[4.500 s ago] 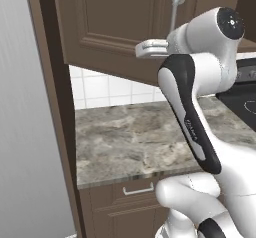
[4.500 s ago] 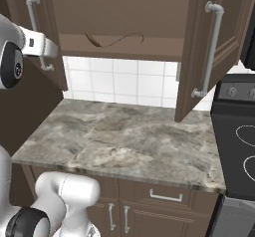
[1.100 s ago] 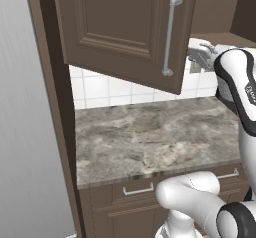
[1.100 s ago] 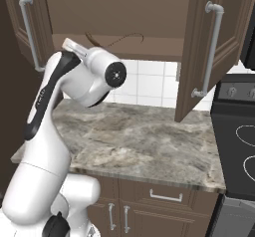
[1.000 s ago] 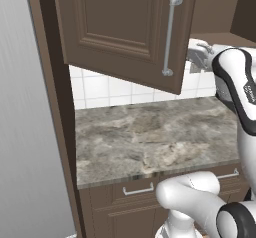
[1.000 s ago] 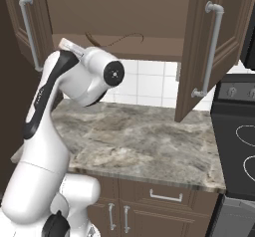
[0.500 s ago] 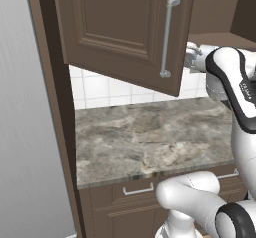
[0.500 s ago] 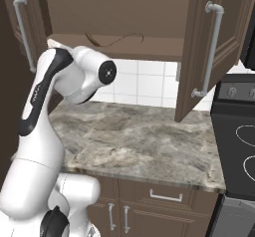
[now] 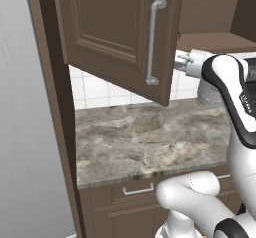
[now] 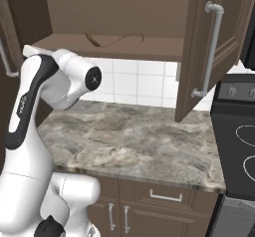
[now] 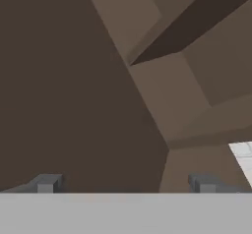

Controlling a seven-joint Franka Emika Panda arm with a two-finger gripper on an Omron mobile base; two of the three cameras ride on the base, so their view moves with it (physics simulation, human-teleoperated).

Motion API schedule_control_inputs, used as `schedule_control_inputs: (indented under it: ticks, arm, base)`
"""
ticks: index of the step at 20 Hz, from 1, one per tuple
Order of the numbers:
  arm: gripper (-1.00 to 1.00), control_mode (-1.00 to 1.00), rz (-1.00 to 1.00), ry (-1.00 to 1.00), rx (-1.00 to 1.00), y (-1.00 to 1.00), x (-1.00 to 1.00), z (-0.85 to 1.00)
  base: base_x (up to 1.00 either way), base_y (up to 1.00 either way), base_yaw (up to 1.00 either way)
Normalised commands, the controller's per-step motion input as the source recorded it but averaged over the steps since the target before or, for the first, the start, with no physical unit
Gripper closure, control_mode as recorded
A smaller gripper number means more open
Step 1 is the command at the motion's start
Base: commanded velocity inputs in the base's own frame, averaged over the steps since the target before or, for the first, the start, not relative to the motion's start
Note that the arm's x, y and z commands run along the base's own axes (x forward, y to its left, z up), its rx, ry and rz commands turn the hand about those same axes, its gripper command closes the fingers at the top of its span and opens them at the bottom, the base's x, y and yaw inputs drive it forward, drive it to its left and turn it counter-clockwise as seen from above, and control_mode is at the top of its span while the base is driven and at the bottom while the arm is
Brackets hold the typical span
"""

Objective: Open the cabinet and move the ladle to the pot. Then close the cabinet.

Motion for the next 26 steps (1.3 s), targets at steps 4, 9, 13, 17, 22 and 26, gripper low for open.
schedule_control_inputs:
  ticks: [4,9,13,17,22,26]
  arm:
    - [-1.00,-1.00,0.08,-0.14,0.00,0.50,-0.42,0.07]
    - [-1.00,-1.00,0.02,-0.13,0.00,0.01,-0.09,0.19]
    - [-1.00,-1.00,-0.03,-0.03,0.00,-0.64,0.00,0.21]
    - [-1.00,-1.00,-0.09,0.00,0.00,-1.00,0.01,0.17]
    - [-1.00,-1.00,-0.07,0.00,0.00,-0.96,0.00,0.12]
    - [-1.00,-1.00,-0.07,0.00,0.00,-0.63,0.00,0.26]
  base:
    - [0.00,0.00,0.00]
    - [0.00,0.00,0.00]
    - [0.00,0.00,0.00]
    - [0.00,0.00,0.00]
    - [0.00,0.00,0.00]
    - [0.00,0.00,0.00]
